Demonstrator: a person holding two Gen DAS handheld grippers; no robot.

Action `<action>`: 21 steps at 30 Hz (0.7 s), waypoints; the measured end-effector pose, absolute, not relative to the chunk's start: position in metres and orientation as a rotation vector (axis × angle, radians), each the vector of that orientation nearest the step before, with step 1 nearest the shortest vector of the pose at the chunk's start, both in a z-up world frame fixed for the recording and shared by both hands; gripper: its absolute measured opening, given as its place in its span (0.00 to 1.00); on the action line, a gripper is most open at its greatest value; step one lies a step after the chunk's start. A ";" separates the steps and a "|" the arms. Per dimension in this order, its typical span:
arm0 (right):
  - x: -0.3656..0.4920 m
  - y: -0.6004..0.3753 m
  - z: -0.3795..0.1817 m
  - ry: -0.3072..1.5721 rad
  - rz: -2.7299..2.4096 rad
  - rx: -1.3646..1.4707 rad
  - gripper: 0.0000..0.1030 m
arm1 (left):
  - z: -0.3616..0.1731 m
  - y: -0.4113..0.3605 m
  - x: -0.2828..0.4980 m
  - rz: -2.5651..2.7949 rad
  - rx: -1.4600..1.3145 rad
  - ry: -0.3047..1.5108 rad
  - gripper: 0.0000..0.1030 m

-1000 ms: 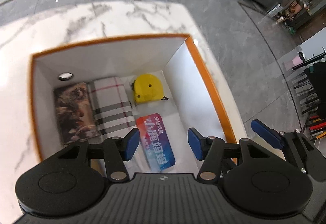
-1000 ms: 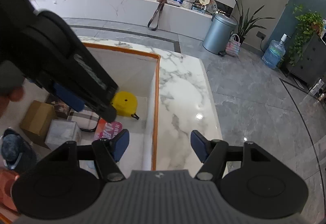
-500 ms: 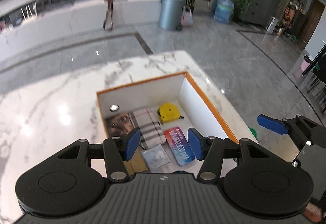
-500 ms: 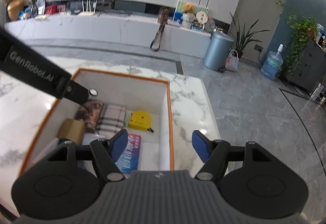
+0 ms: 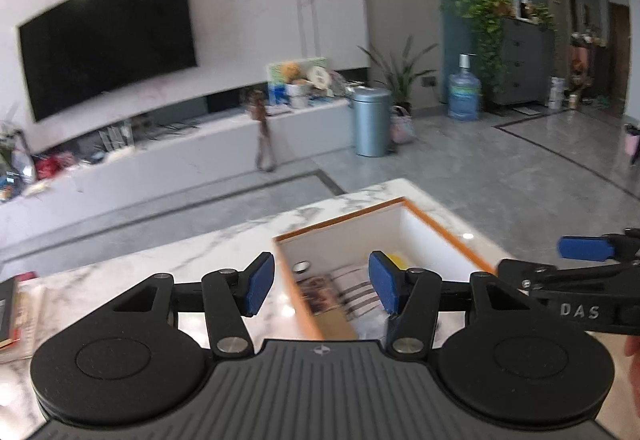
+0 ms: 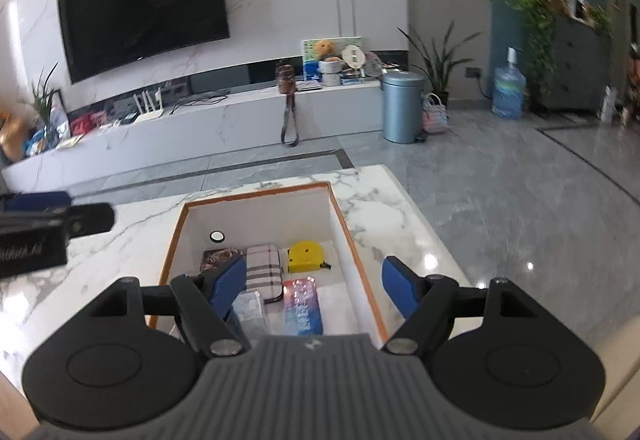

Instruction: Organize rigid objects

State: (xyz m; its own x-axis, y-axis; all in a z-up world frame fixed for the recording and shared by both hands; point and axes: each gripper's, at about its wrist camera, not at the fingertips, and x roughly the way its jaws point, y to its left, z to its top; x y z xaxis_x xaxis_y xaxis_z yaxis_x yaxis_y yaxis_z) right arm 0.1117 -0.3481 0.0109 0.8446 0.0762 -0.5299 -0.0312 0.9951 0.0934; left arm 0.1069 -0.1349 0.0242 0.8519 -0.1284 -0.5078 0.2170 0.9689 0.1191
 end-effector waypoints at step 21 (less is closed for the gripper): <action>0.070 -0.316 -0.055 0.577 0.050 0.027 0.80 | -0.041 -0.117 0.077 -0.087 0.070 0.606 0.82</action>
State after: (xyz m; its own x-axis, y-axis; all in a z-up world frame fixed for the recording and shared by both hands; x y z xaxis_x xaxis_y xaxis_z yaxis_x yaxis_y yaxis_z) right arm 0.0700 -0.3164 -0.0549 0.8369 0.0548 -0.5446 -0.0400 0.9984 0.0391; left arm 0.0772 -0.1165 -0.0413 0.8182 -0.0614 -0.5717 0.1025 0.9939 0.0400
